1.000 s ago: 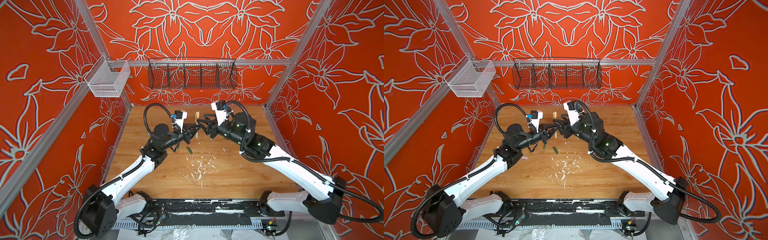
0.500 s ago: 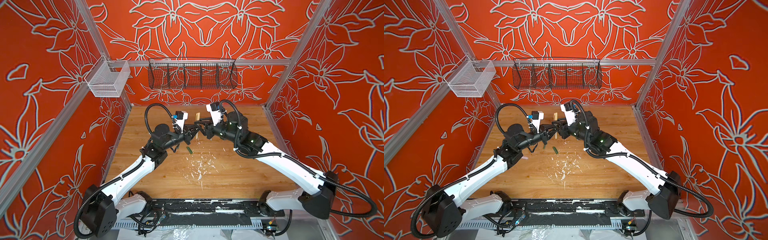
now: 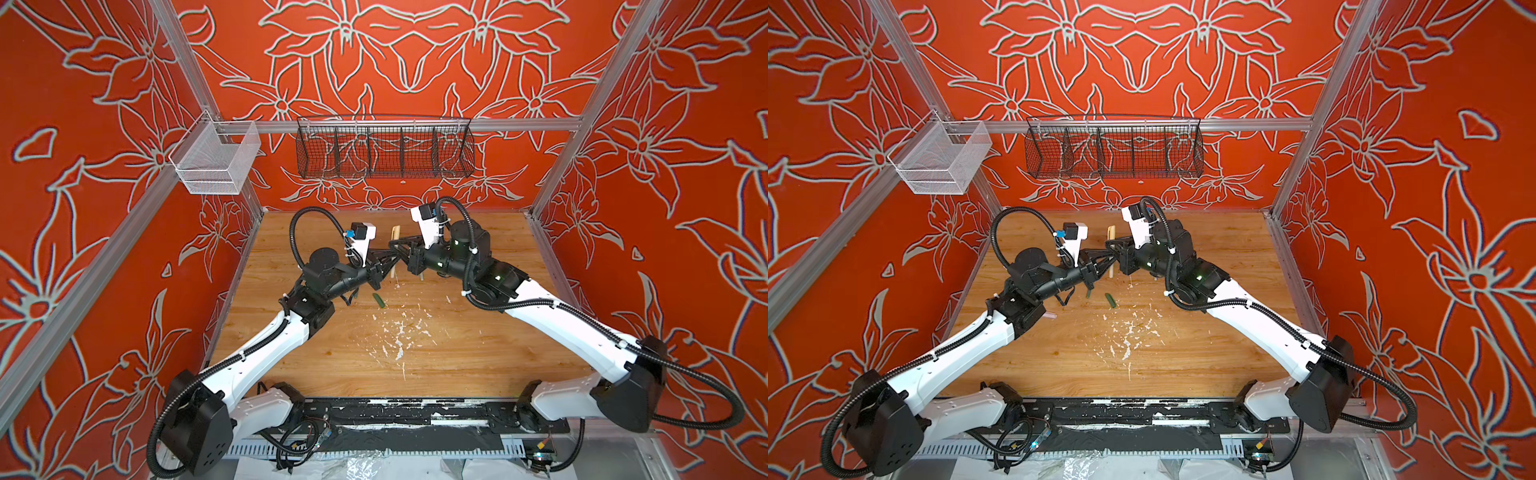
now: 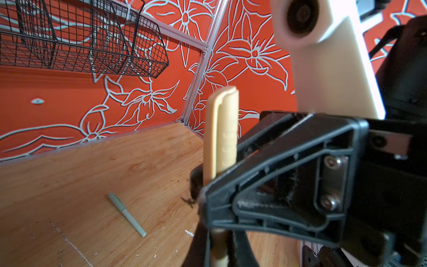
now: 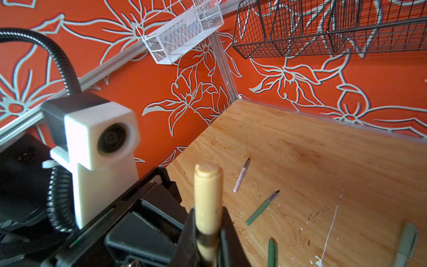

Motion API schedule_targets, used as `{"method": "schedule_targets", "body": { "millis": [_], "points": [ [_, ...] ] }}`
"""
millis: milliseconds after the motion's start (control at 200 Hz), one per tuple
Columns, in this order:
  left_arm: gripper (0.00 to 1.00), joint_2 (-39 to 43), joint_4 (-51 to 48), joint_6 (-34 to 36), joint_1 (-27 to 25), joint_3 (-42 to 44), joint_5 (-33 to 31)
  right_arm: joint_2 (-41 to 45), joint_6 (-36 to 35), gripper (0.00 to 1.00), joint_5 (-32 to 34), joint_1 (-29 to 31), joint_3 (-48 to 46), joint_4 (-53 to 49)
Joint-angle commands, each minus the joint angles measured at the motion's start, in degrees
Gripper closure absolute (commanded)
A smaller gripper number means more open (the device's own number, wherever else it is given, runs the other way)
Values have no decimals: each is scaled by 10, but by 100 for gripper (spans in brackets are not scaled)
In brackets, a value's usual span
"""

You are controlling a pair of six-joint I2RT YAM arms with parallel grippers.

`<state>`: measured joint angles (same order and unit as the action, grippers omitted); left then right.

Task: Insert the pens into the pen caps

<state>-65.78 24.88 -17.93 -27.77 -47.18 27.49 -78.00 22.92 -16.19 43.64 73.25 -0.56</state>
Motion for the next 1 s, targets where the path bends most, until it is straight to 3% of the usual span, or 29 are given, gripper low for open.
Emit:
{"method": "schedule_targets", "body": {
  "millis": [0, 100, 235, 420, 601, 996],
  "points": [
    [97, 12, 10, 10, -4, -17, -11, -4, 26, 100, -44, 2, 5, 37],
    [67, 15, 13, 9, -4, -12, -26, -1, 29, 100, -39, 3, 5, 46],
    [48, 19, 15, 10, -3, -7, -46, 7, 22, 100, -16, 3, 5, 52],
    [41, 16, -12, 13, -3, -16, -75, 10, 9, 100, 24, 0, 17, 50],
    [34, -2, -97, 19, -3, -57, -143, 13, -1, 100, 60, -22, 30, 40],
    [33, -71, -270, -15, 16, -146, -282, 41, -31, 100, 94, -106, 26, -76]
  ]
}}
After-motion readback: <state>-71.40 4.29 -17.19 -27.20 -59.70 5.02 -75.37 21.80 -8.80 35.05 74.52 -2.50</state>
